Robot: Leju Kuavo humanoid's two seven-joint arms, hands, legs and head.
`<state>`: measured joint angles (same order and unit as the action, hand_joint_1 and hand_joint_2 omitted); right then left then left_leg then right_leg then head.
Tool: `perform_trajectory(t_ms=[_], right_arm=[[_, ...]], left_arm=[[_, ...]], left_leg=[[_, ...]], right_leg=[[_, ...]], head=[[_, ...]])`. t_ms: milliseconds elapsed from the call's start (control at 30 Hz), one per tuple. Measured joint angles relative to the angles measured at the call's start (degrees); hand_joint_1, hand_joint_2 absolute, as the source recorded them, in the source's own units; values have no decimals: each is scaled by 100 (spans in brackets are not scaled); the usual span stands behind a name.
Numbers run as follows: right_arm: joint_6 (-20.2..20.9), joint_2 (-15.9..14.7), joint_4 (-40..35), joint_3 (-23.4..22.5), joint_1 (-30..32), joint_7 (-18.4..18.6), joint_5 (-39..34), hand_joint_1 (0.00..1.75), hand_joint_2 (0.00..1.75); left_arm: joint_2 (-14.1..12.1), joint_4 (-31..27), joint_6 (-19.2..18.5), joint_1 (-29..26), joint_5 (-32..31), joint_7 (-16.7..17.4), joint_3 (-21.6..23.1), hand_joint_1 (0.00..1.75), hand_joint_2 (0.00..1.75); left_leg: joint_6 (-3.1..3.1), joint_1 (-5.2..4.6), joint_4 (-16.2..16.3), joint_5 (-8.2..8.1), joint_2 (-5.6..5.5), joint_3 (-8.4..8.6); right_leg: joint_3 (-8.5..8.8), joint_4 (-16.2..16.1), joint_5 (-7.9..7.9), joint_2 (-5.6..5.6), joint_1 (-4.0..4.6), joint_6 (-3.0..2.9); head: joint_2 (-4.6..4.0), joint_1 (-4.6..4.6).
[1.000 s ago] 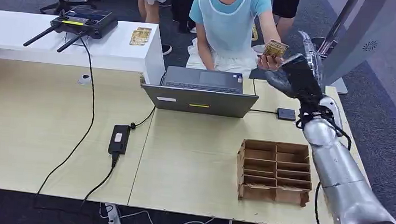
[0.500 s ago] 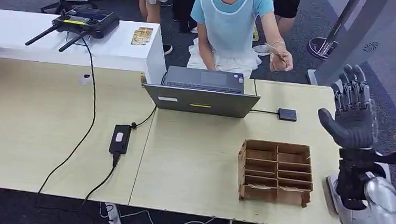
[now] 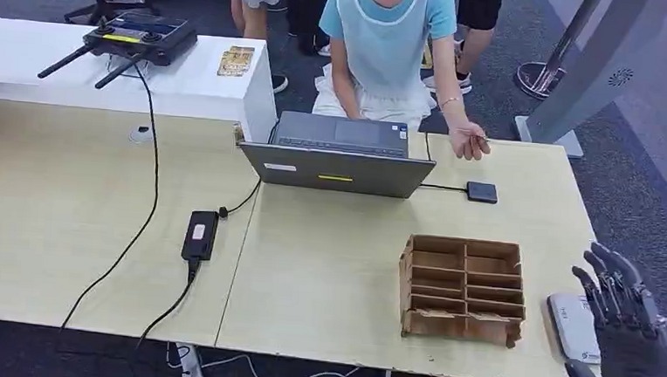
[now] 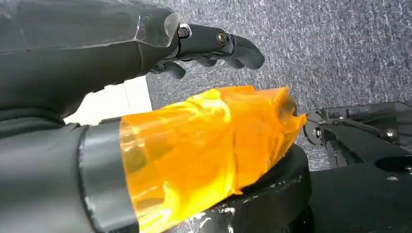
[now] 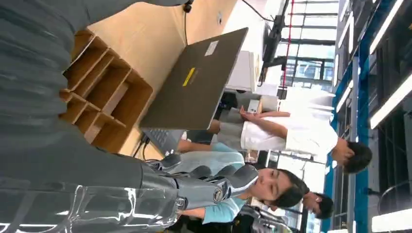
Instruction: Pass the card to the sensor for recognition and then transmit it.
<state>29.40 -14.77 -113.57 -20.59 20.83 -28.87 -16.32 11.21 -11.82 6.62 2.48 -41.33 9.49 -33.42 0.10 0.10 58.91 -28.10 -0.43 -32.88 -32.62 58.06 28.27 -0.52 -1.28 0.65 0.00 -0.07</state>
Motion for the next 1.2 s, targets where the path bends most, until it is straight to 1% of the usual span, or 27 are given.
perform_trajectory(t_ms=[67,133,167,233,267,300,367,400,433,467,500,533,567,600,633,733,833,867,900,933,967,1000,1033,1067,1100,1133,1200], right_arm=[[35,243,-133,-122,206,-24,252,0,175],[87,582,-297,-203,330,-127,709,0,175],[83,700,-358,-203,395,-179,881,0,175],[-145,1030,-476,-177,561,-398,1573,0,175],[-538,1215,-522,-91,637,-592,2154,0,175],[-944,1327,-551,-6,688,-735,2552,0,175],[-2464,1525,-623,322,865,-1001,3612,0,175],[-3218,1578,-658,471,935,-1032,4080,0,175],[-4064,1615,-688,628,996,-964,4695,0,175],[-4736,1624,-706,713,1057,-823,5251,0,175],[-5740,1624,-725,820,1134,-537,6172,0,175],[-6461,1643,-771,870,1229,-300,7010,0,175],[-6787,1684,-815,870,1282,-210,7559,0,175],[-6914,1729,-857,870,1330,-157,7926,0,175],[-6927,1761,-891,870,1378,-136,8130,0,175],[-6929,1831,-924,879,1472,-81,8511,0,175],[-6929,1838,-937,879,1502,26,8834,0,175],[-6931,1838,-937,879,1510,91,8922,0,175],[-6931,1836,-940,888,1527,243,9097,0,175],[-6931,1783,-953,929,1550,548,9397,0,175],[-6933,1684,-968,995,1587,988,9763,0,175],[-6933,1454,-979,1104,1658,1569,10200,0,175],[-6933,1247,-979,1192,1712,1934,10411,0,175],[-6933,1032,-979,1272,1772,2155,10532,0,175],[-6933,915,-979,1281,1816,2115,10574,0,175],[-6933,778,-979,1246,1845,1933,10589,0,175],[-6933,686,-975,1124,1886,1523,10618,0,175]], left_arm=[[0,0,7,-2,-31,22,-9,0,0],[0,0,22,-6,-43,44,-28,0,0],[2,0,22,-3,-50,44,-39,0,0],[13,0,22,2,-83,44,-48,0,0],[15,0,15,1,-100,48,-52,0,0],[13,0,11,-1,-114,55,-57,0,0],[17,0,13,5,-206,55,-59,0,0],[17,0,17,5,-247,55,-59,0,0],[17,0,22,5,-313,59,-59,0,0],[17,0,22,6,-370,72,-59,0,0],[17,0,17,7,-454,90,-59,0,0],[17,0,4,7,-527,109,-57,0,0],[17,0,0,6,-566,124,-55,0,0],[15,0,-9,7,-599,142,-52,0,0],[15,0,-20,12,-621,162,-50,0,0],[15,2,-48,19,-667,166,-48,0,0],[15,0,-63,30,-717,166,-44,0,0],[13,0,-63,34,-721,166,-42,0,0],[13,0,-63,37,-739,166,-42,0,0],[11,0,-66,39,-763,166,-42,0,0],[9,0,-83,39,-783,168,-42,0,0],[7,0,-107,42,-820,173,-44,0,0],[7,0,-122,46,-837,173,-42,0,0],[4,0,-133,50,-863,173,-42,0,0],[4,0,-138,53,-879,173,-44,0,0],[0,0,-149,56,-911,173,-44,0,0],[-4,0,-170,59,-950,175,-44,0,0]], left_leg=[[1,0,0,0,-4,0],[0,0,-2,-1,11,4],[0,1,-2,-1,15,5],[0,2,-2,-1,14,4],[0,3,-3,-1,14,4],[0,3,-4,-1,15,4],[0,5,-4,-1,16,5],[0,5,-4,-1,17,5],[0,5,-4,-1,19,6],[0,5,-4,-1,19,6],[0,5,-4,-1,18,6],[0,5,-4,-1,18,5],[0,5,-4,-2,18,5],[-3,5,-4,-6,20,6],[-1,5,-4,-9,22,8],[0,5,-4,-9,21,8],[-1,5,-4,-8,22,9],[-1,5,-4,-8,22,9],[-1,4,-4,-8,22,9],[-1,4,-4,-8,21,9],[-1,4,-4,-8,21,9],[0,4,-4,-8,22,8],[0,4,-4,-8,21,8],[0,4,-3,-9,21,8],[1,3,-3,-9,22,8],[2,3,-2,-10,22,9],[2,-1,-2,-10,22,9]], right_leg=[[3,0,1,-9,0,-1],[0,2,0,9,-1,-1],[0,2,0,13,1,-1],[2,2,1,8,2,-2],[2,2,1,8,2,-2],[1,3,1,10,2,-2],[2,3,2,11,1,-3],[2,3,2,11,1,-3],[1,3,2,13,0,-3],[1,3,2,13,-2,-3],[2,3,2,11,-2,-3],[2,2,2,11,-2,-2],[1,2,2,13,-2,-2],[1,2,2,17,-2,-2],[2,2,2,19,-2,-2],[3,1,2,17,-2,-2],[5,1,1,18,-2,-2],[6,1,1,17,-2,-2],[7,1,1,17,-2,-2],[7,2,1,17,-2,-2],[7,2,1,17,-2,-2],[7,2,1,17,-3,-2],[7,1,1,17,-3,-2],[6,0,1,17,-4,-1],[6,-1,1,17,-4,-1],[6,-2,1,17,-4,-1],[6,-3,1,17,-4,-1]], head=[[0,0],[0,-7],[0,2],[2,0],[0,-2],[0,0],[0,-2],[0,0],[0,-2],[0,-2],[2,0],[2,2],[0,-2],[0,0],[2,-2],[2,-2],[2,0],[0,0],[0,-2],[2,-2],[2,-2],[2,0],[0,0],[0,0],[0,0],[2,0],[0,-2]])
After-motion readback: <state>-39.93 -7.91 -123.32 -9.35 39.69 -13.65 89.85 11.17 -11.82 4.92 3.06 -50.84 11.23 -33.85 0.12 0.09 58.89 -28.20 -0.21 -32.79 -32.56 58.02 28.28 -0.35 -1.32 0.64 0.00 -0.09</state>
